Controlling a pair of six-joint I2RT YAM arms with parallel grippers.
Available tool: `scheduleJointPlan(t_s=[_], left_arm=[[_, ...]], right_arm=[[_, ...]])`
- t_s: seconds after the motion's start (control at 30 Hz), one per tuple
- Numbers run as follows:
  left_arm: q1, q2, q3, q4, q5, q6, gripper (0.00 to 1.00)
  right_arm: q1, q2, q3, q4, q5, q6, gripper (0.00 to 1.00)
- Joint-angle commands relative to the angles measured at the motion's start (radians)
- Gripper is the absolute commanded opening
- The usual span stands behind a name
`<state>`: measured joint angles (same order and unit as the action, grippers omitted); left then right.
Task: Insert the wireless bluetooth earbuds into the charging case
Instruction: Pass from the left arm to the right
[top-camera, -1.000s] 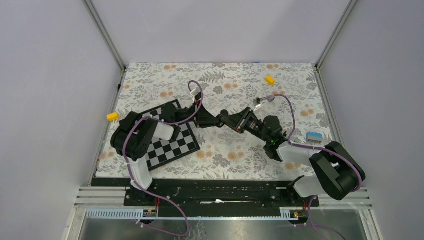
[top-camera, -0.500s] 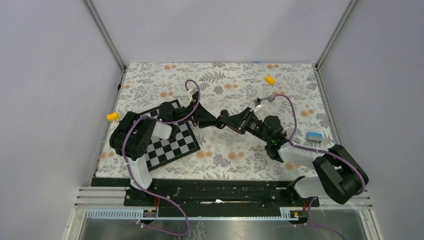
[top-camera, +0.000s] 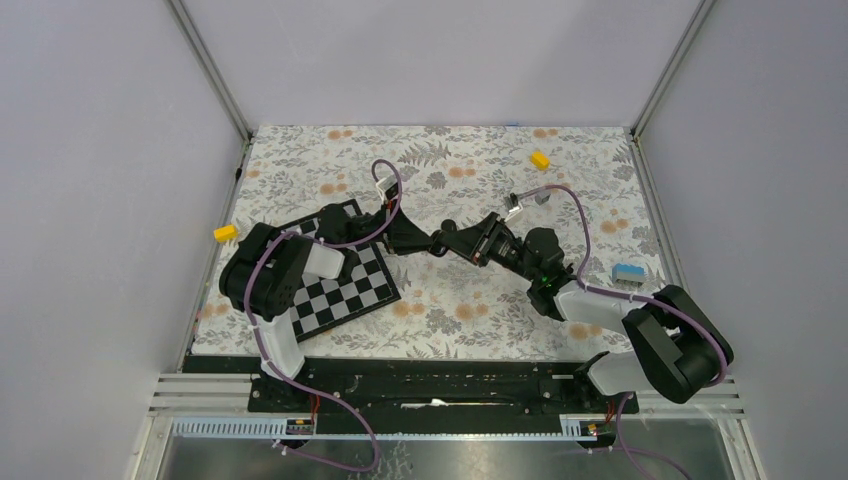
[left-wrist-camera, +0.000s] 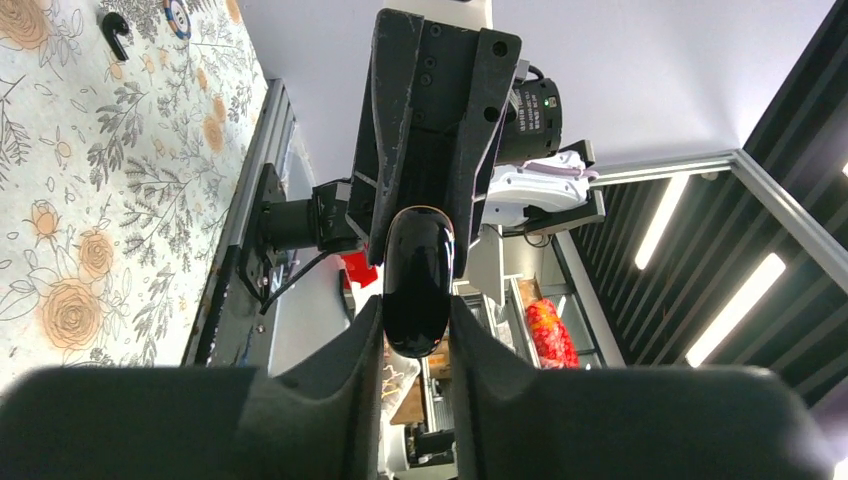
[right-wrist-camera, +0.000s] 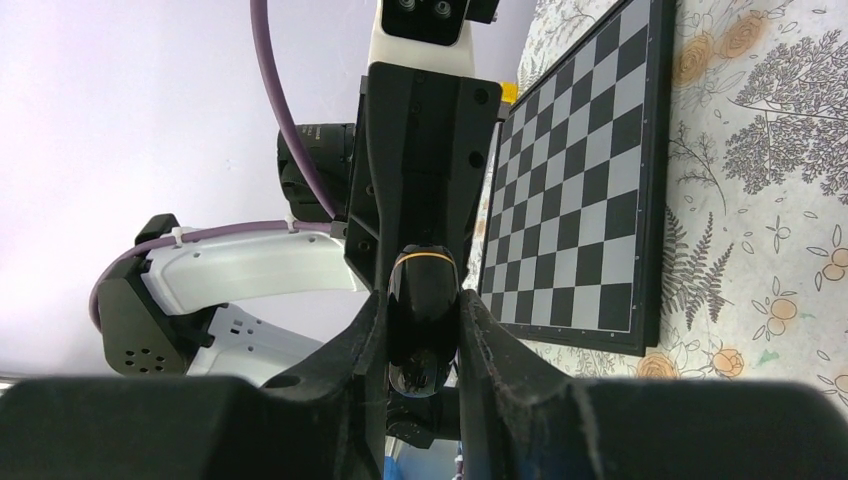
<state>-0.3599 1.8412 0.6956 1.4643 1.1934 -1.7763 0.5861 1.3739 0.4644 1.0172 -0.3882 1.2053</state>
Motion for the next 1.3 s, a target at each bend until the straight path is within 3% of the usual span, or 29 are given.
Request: scheduleJointPlan(t_s=[0.0, 0.07, 0.13, 0.37, 0.53, 0.73, 0.97, 1.03, 1.17, 1.27], left_arm=[[-0.005, -0.016, 0.021, 0.103, 0.017, 0.008, 0.17], [-0.005, -0.016, 0.022, 0.102, 0.016, 0.008, 0.06], [-0.005, -0.017, 0.026, 0.098, 0.018, 0.008, 0.01], [-0.004, -0.045, 0.039, -0.03, 0.033, 0.103, 0.0], [-0.004, -0.128, 0.067, -0.401, 0.004, 0.368, 0.0], [-0.004, -0.256, 0.24, -1.186, -0.102, 0.902, 0.0], [-0.004, -0.263, 0.267, -1.253, -0.096, 0.935, 0.02], [-0.004, -0.262, 0.267, -1.277, -0.106, 0.949, 0.09], [-0.004, -0.262, 0.266, -1.335, -0.112, 0.989, 0.43], [-0.004, -0.27, 0.246, -1.338, -0.097, 0.989, 0.53]], right_arm=[[-0.006, 0.007, 0.031, 0.027, -0.011, -0.016, 0.0], [-0.005, 0.009, 0.031, 0.027, -0.01, -0.015, 0.0], [-0.005, 0.007, 0.029, 0.012, -0.008, -0.018, 0.0], [-0.005, -0.043, 0.064, -0.236, 0.045, -0.095, 0.0], [-0.006, -0.047, 0.072, -0.324, 0.062, -0.119, 0.0], [-0.005, -0.019, 0.056, -0.298, 0.055, -0.104, 0.0], [-0.005, -0.005, 0.059, -0.281, 0.046, -0.099, 0.0], [-0.005, -0.011, 0.054, -0.279, 0.048, -0.098, 0.0], [-0.005, -0.03, 0.035, -0.243, 0.051, -0.096, 0.0], [-0.005, -0.041, 0.01, -0.16, 0.042, -0.091, 0.0]])
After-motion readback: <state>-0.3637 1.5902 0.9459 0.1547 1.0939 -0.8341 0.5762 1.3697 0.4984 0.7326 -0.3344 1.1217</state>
